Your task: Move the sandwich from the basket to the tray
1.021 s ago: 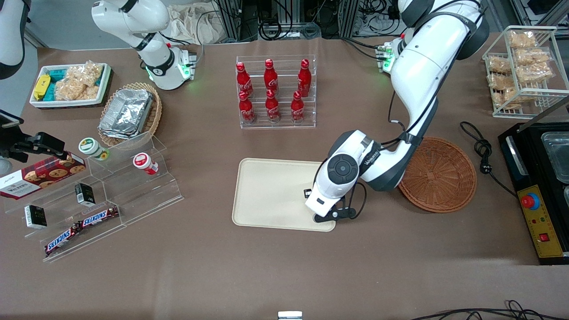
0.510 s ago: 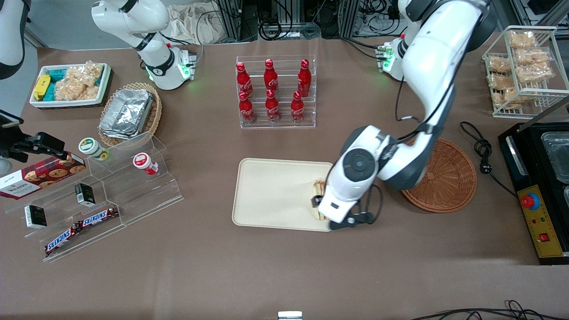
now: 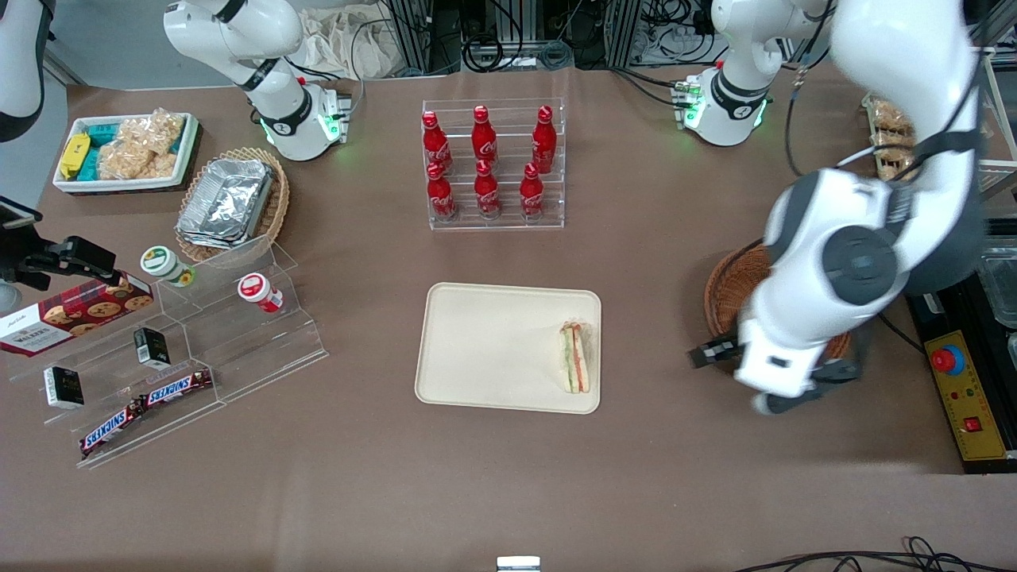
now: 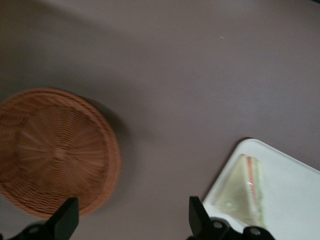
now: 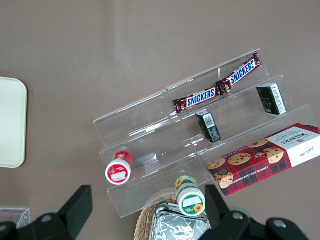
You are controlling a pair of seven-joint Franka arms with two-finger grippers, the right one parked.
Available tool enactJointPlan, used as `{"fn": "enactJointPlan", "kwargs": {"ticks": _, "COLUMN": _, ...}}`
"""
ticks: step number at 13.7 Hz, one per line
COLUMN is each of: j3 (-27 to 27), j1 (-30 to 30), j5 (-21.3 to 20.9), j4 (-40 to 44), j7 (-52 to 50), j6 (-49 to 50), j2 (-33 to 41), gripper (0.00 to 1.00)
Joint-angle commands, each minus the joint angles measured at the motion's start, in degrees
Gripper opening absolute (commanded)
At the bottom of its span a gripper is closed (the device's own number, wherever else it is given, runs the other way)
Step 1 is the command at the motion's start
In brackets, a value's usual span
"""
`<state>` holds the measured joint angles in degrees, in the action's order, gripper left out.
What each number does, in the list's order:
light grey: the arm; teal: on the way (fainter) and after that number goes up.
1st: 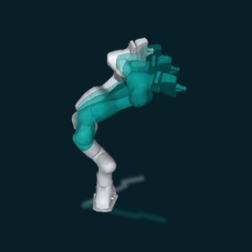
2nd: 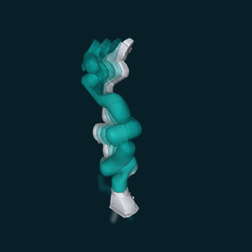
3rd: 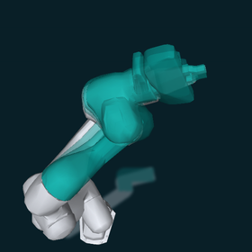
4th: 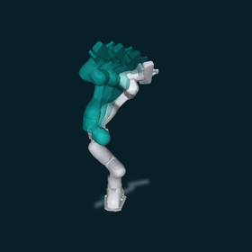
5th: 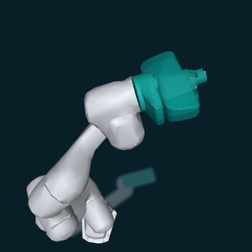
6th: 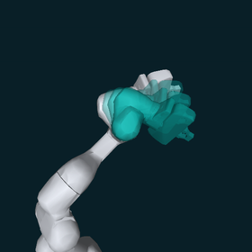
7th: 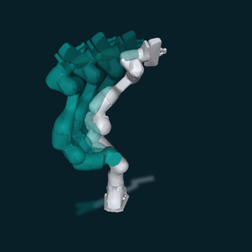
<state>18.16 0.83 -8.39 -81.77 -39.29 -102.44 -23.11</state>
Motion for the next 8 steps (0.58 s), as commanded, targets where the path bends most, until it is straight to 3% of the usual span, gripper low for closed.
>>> {"fn": "enactJointPlan", "kwargs": {"ticks": 1, "j3": 0.0, "j1": 4.4, "j5": 4.4, "j4": -12.6, "j7": 10.9, "j6": -0.6, "j2": 11.6, "gripper": 0.99}}
{"fn": "enactJointPlan", "kwargs": {"ticks": 8, "j3": -4.2, "j1": 4.6, "j5": 4.8, "j4": -13.0, "j7": 25.0, "j6": 6.5, "j2": 15.2, "gripper": 0.99}}
